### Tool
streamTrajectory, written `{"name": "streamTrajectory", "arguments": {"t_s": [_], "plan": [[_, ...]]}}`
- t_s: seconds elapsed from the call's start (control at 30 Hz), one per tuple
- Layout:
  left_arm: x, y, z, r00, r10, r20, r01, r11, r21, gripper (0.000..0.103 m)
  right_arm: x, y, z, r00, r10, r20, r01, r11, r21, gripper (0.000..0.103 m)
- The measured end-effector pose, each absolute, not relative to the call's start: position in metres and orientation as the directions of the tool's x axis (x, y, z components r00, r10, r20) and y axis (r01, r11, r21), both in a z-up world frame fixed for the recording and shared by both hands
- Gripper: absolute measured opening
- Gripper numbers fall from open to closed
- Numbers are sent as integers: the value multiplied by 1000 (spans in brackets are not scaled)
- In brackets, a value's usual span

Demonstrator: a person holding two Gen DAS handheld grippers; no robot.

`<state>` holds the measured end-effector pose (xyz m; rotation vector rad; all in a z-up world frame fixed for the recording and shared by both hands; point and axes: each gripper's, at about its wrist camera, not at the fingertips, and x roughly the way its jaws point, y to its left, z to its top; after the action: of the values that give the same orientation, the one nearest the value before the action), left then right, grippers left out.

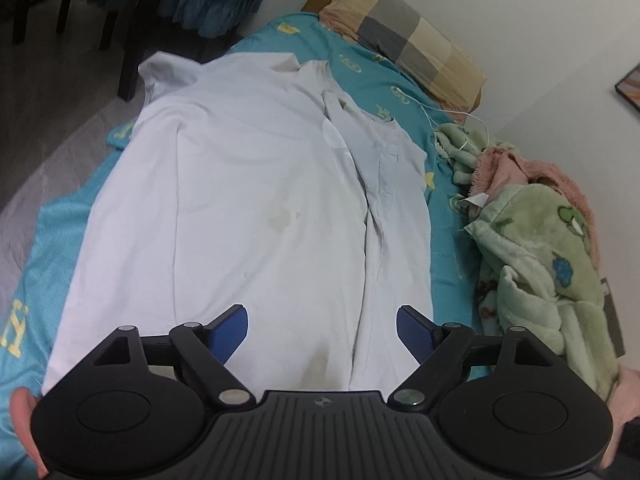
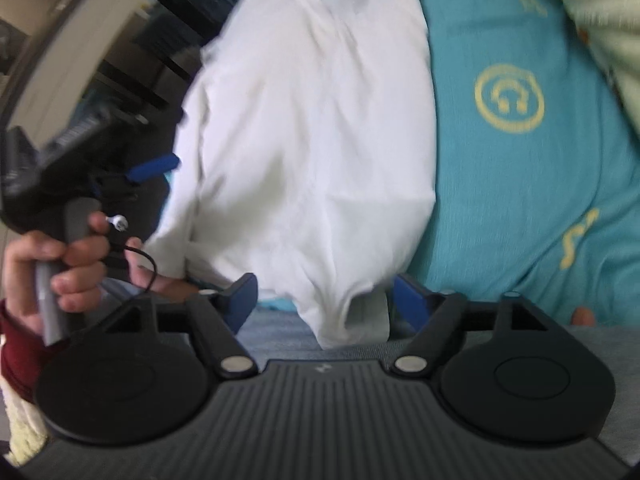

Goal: Fold clothes

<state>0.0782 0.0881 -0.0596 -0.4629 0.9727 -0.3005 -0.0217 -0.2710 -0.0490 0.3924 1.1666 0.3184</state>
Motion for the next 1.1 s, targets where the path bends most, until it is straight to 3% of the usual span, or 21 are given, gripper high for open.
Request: {"name": "streamTrajectory", "arguments": {"t_s": [0.23,0.37,0.5,0.93,1.1], "plan": [[68,70,-42,616,-357,-702,116,923,-367,88,7,-270,-1,671,292,-681,-107,948,301,76],[59,58,-35,676,-326,-661,166,941,-295,90,34,-268,5,776,268,-571,-98,946,310,76],[56,40,-35,727,-272,-630,194,962,-192,90,56,-274,-14,828,211,-519,-33,943,331,76],[187,-82,-66,721,-190,-666,295,954,48,83,56,-319,-39,876,76,-477,88,946,312,76],[244,-126,-88,730,-178,-660,313,946,91,69,72,-343,-58,856,29,-516,183,917,355,76]]}}
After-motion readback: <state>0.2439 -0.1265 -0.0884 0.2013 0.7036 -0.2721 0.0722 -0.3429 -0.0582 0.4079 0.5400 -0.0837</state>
